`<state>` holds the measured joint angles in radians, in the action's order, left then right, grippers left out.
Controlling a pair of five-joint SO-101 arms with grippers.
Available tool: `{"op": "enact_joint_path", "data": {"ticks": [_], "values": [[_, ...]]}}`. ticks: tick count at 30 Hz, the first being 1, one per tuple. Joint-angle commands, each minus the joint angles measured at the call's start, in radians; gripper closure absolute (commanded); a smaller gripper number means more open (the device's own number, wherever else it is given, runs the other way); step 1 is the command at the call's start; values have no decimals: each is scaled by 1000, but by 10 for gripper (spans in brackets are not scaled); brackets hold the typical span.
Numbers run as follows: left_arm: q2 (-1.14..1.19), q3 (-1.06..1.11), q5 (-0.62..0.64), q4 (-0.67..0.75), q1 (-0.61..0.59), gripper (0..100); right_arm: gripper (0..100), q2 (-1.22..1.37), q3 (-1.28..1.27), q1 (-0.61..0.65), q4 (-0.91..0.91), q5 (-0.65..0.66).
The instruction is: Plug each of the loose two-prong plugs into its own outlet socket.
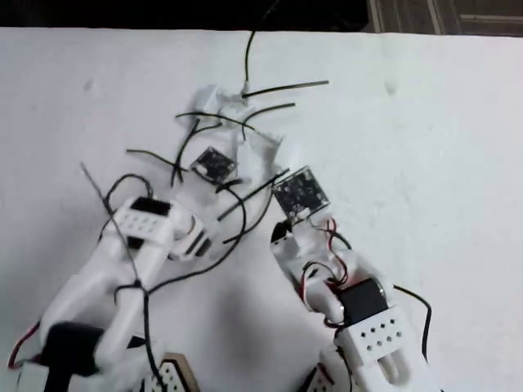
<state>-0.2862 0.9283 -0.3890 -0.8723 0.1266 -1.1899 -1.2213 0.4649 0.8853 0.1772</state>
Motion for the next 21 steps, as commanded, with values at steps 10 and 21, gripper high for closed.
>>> {"op": "enact_joint_path", "data": {"ticks": [10,21], "values": [[240,-394,3,-46,12,826,981,-16,12,-22,-33,-2],[565,-888,12,-114,-58,784,981,-15,11,-24,-41,-2]]}}
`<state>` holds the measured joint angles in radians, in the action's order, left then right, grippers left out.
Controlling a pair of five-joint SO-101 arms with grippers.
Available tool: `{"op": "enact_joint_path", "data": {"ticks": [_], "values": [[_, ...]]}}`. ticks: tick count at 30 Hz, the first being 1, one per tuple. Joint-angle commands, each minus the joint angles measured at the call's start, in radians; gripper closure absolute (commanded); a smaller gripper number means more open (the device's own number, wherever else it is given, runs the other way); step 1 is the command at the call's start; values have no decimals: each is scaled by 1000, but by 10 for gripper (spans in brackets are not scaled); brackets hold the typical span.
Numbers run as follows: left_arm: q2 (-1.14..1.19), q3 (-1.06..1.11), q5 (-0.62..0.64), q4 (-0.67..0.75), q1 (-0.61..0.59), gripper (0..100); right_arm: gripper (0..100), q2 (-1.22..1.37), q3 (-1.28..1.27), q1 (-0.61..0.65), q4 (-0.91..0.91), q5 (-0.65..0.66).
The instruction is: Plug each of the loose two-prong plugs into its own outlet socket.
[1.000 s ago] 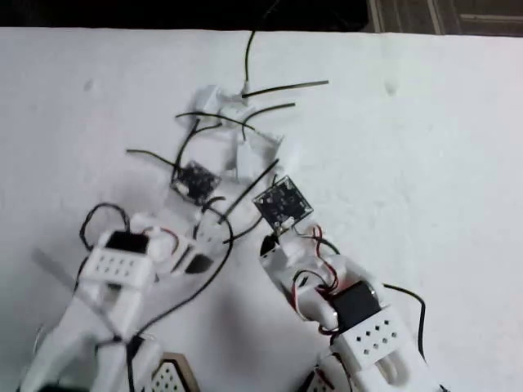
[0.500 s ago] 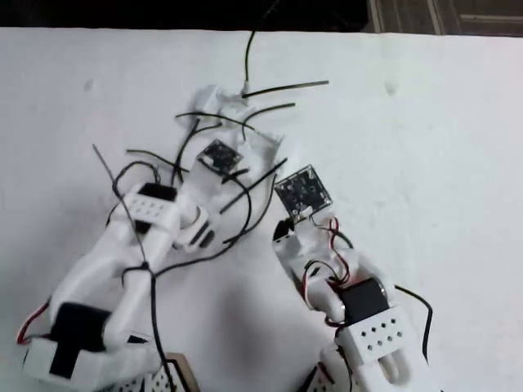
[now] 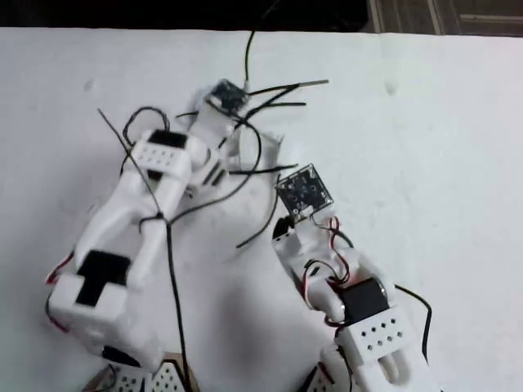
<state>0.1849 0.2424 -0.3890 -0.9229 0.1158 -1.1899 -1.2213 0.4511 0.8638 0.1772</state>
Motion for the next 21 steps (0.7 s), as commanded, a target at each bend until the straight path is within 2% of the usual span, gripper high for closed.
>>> {"op": "enact_joint_path", "data": {"ticks": [1,5,14,21], "values": [[120,-247,14,-104,-54,751,981,-15,11,-10,-19,-2],[151,-394,101,-269,-87,675,981,-15,11,-10,-19,-2],[150,-718,109,-540,-185,670,981,-15,9,-10,-19,-2],[150,-1014,120,-862,-220,673,981,-15,9,-8,-19,-2]]}}
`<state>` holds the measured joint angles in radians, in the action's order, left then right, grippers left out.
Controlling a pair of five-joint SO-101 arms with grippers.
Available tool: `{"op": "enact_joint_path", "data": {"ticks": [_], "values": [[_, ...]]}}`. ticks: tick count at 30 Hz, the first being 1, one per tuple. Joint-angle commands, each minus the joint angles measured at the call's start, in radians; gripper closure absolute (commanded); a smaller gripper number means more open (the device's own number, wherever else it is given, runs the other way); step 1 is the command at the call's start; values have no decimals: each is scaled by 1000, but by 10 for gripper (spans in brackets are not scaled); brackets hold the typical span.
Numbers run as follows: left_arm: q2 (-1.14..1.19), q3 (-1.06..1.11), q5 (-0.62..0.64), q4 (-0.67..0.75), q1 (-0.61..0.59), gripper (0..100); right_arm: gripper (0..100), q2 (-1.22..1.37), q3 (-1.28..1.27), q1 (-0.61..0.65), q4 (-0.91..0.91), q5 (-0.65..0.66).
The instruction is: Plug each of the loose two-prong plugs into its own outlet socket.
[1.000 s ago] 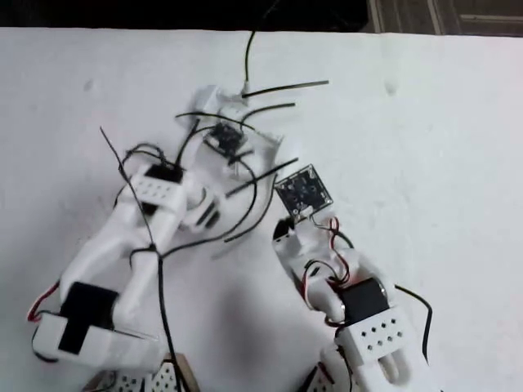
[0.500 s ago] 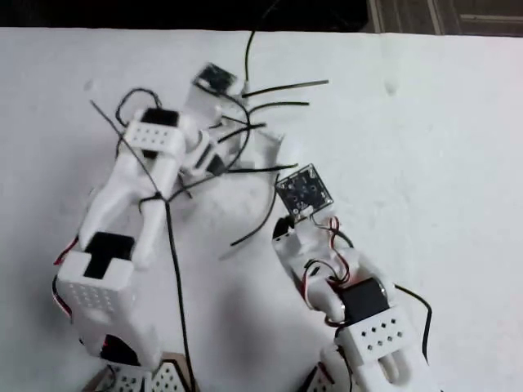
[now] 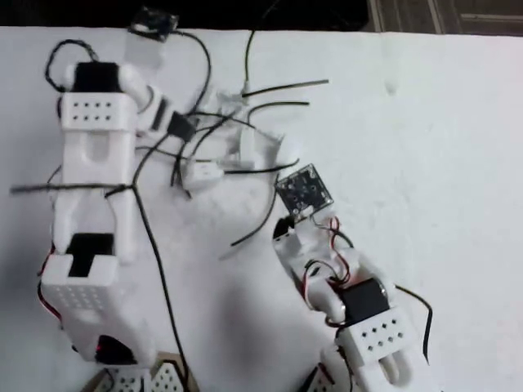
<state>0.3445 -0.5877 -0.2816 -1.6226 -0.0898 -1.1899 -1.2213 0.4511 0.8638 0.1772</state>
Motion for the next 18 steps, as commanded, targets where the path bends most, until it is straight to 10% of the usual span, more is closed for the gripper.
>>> {"op": "enact_joint_path", "data": {"ticks": [1,18], "values": [[-12,-206,20,-167,-15,682,981,-15,8,-8,-19,-2],[-475,229,64,-77,22,976,981,-15,5,-8,-12,-3]]}}
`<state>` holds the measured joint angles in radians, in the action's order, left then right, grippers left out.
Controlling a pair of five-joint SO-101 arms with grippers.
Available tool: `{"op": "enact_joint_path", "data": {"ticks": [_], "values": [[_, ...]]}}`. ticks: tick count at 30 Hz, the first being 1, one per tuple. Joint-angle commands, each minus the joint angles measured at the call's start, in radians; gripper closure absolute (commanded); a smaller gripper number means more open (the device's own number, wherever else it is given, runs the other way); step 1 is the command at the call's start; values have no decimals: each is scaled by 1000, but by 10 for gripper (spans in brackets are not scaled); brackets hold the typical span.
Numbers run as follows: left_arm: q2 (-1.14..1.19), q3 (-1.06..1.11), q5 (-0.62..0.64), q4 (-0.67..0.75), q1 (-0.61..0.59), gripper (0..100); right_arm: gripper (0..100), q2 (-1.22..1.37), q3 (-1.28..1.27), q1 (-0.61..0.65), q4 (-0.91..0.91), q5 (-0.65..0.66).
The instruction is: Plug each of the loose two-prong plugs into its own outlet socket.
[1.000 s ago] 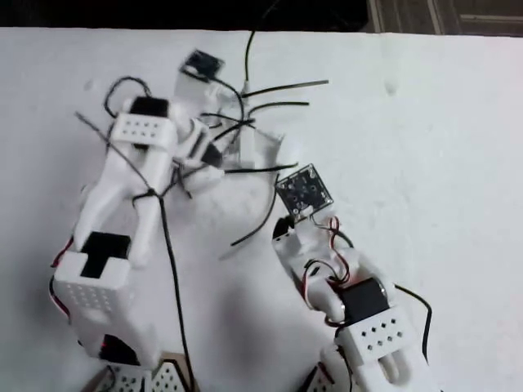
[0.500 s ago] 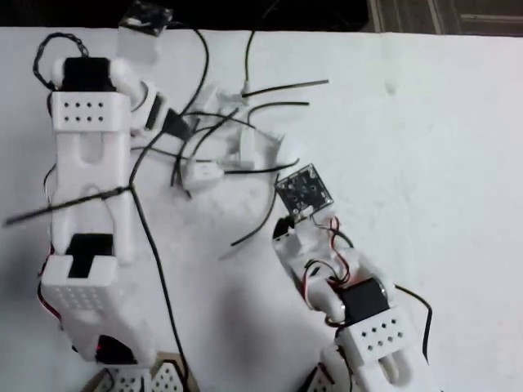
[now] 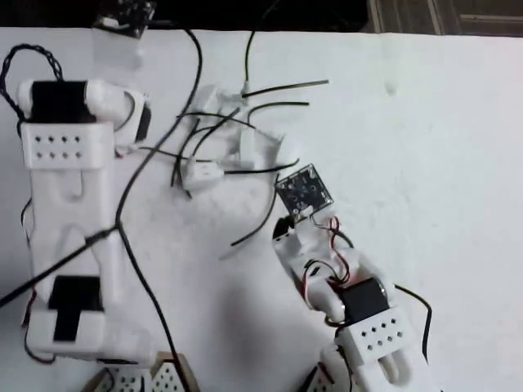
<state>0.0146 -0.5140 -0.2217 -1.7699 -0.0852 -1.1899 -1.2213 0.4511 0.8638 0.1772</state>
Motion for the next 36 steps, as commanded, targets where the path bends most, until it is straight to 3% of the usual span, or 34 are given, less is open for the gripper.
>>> {"op": "enact_joint_path", "data": {"ticks": [1,10,14,20,27,36], "values": [[-177,215,5,100,18,976,981,-19,5,-12,-7,-3],[-636,839,12,486,18,977,981,-25,104,-58,148,-64],[-739,1039,9,605,12,977,981,-25,103,-58,159,-74],[-840,1243,14,671,12,977,981,-27,103,-58,255,-81],[-1119,1501,63,793,16,977,981,-27,101,-67,320,-181],[-1360,1748,69,858,18,977,981,-102,74,-209,318,-184]]}}
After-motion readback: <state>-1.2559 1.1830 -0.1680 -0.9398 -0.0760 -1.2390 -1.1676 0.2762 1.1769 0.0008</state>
